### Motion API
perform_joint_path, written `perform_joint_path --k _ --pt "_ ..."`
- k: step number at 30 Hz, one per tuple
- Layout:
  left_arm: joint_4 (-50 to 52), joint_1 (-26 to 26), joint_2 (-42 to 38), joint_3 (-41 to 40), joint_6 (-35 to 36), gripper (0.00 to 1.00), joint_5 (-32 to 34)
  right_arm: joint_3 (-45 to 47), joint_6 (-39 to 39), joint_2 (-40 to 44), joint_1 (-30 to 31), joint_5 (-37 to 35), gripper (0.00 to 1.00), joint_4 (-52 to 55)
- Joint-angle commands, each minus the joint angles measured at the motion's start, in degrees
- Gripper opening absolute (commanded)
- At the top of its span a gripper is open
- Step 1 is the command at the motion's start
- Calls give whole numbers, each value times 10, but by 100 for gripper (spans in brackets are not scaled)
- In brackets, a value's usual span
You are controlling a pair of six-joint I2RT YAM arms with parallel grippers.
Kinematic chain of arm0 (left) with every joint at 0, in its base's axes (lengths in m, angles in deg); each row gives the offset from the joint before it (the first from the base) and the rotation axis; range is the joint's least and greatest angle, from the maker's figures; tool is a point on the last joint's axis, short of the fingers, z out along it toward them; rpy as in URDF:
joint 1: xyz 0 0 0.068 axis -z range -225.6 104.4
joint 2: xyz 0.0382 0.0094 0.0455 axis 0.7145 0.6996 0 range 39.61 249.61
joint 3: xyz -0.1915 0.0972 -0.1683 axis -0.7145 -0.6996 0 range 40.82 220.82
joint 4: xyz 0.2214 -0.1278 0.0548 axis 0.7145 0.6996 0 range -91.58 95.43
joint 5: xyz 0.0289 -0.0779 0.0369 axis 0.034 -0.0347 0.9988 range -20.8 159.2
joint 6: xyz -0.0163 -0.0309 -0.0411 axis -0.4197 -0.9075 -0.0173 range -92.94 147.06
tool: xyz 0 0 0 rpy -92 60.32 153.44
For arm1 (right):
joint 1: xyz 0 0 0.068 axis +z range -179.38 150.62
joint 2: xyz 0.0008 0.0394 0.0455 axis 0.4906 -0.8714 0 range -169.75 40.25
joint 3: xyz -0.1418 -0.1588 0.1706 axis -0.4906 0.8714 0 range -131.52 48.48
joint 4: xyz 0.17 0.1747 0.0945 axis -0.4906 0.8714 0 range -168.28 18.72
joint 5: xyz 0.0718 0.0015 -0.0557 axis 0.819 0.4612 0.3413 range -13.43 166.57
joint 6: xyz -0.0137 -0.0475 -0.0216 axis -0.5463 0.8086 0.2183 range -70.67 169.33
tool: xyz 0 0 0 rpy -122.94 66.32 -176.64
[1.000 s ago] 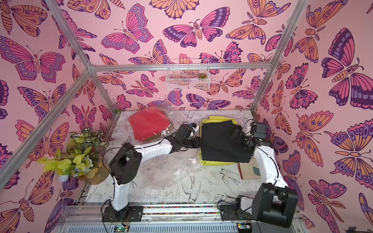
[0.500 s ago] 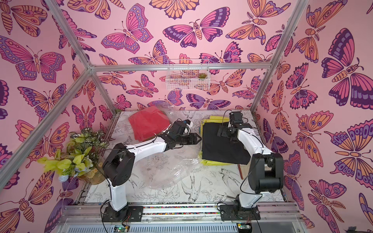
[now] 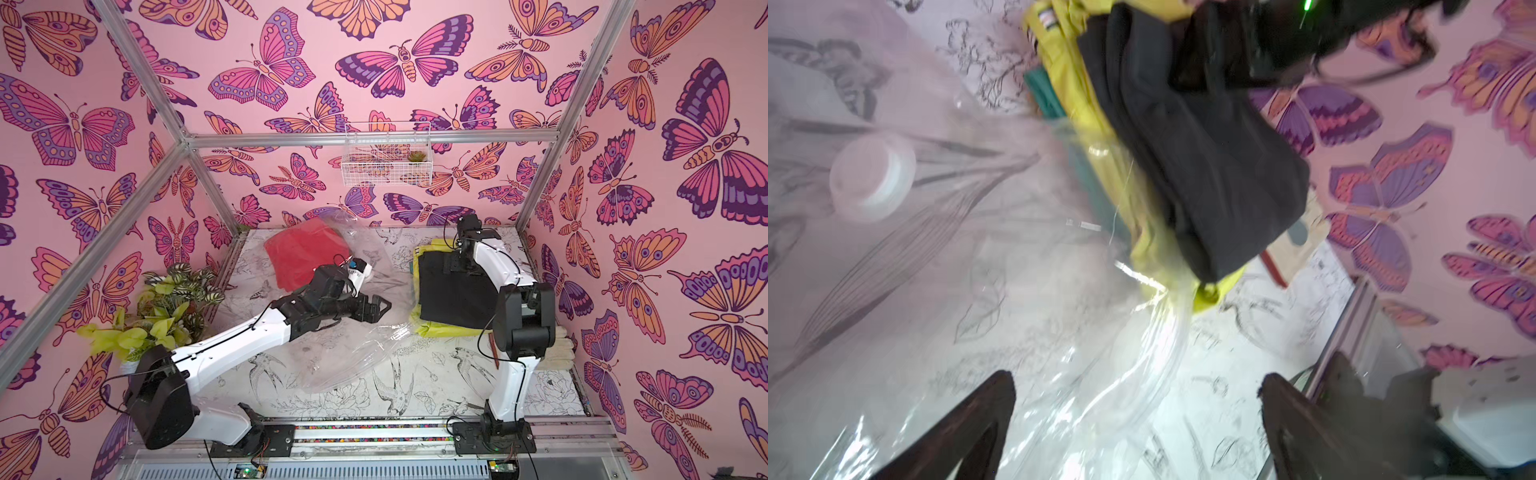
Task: Take the trousers out of the vacuum bag
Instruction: Place the trousers at the center of the board.
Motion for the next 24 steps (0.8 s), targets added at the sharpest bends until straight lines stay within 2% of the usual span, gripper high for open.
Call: perform_joint_path --k 1,5,9,18,24 --pt "60 31 -19 -43 59 95 56 -31 7 -32 -3 -33 100 -40" --pt "81 72 -28 -70 81 96 122 1 1 21 6 6 99 -52" --pt "98 106 -24 -74 86 96 191 58 -9 112 24 34 99 -53" --pt "149 165 2 -72 59 100 304 273 -60 356 90 123 99 -98" --pt "160 186 41 -74 33 99 334 383 -106 488 112 183 99 -125"
